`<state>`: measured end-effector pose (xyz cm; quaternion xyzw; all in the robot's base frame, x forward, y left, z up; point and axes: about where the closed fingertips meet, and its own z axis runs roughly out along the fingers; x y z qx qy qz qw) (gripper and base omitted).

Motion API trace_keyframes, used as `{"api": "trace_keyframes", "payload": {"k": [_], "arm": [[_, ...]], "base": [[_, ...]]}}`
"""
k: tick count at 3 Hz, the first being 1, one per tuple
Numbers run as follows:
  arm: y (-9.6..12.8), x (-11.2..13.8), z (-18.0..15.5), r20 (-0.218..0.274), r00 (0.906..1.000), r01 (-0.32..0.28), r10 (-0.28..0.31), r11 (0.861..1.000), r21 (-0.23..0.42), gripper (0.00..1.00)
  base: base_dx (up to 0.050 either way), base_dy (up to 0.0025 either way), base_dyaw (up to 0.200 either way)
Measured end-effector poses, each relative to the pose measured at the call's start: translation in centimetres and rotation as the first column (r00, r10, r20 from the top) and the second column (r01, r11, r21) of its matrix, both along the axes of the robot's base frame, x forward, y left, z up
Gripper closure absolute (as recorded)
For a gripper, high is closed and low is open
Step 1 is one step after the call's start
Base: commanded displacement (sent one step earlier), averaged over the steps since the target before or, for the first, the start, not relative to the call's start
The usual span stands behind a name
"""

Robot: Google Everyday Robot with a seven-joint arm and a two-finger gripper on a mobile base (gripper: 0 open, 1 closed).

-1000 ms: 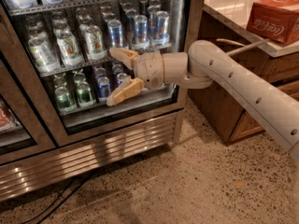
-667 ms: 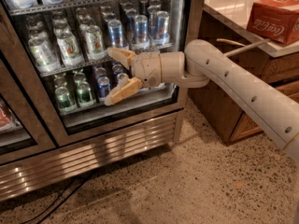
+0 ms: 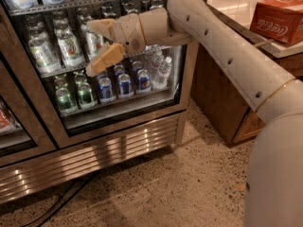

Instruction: Open right fridge door

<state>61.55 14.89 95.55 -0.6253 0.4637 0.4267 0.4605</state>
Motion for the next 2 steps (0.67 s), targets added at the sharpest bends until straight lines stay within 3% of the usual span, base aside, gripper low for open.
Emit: {"api": "trace_keyframes", "payload": {"k": [2], "arm": [[2.6, 1.3, 3.3, -0.012, 0.9992, -0.039, 0.038, 0.997, -0.069, 0.00]], "base": [[0.000, 0.00000, 0.000]]}}
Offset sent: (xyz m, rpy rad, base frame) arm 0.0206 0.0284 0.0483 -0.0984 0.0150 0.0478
